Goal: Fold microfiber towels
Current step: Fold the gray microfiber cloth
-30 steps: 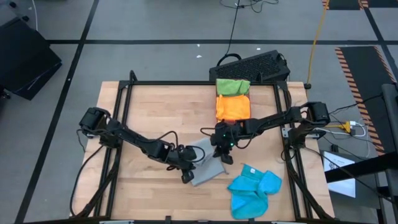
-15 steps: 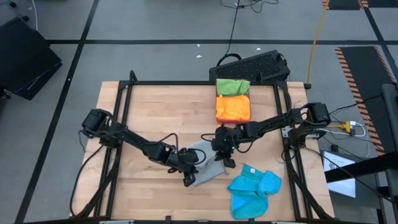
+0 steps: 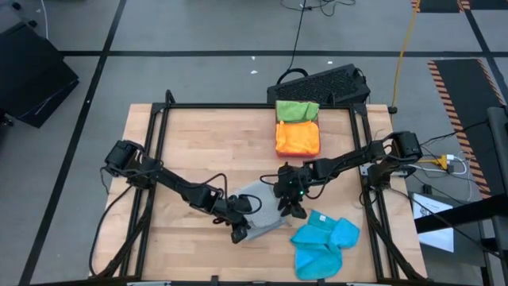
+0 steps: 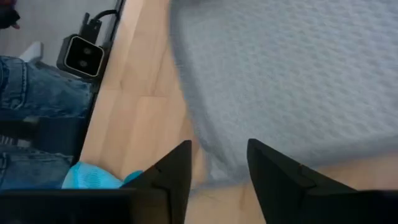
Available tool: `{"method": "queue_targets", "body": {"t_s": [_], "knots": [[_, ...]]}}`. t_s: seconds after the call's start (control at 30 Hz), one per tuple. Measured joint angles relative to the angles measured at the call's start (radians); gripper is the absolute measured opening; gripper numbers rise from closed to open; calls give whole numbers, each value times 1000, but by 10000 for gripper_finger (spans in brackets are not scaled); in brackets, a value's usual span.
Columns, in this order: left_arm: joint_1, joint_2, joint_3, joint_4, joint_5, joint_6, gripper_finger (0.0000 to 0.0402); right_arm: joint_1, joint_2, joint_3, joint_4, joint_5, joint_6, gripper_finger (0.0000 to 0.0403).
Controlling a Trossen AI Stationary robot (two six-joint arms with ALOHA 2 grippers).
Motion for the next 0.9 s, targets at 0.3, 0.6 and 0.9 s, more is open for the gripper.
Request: {"method": "queue_targets", "body": {"t_s": [0.3, 0.6, 0.9], "knots": [[-29, 0, 0, 10, 15, -16, 168, -15, 0, 0, -2, -22, 0, 161], [5, -67, 1, -38, -29, -117, 188, -64, -34, 0, -76, -21, 38, 161], [150, -132, -2, -424, -173, -278, 189, -142, -188, 1, -237, 59, 28, 161]]}}
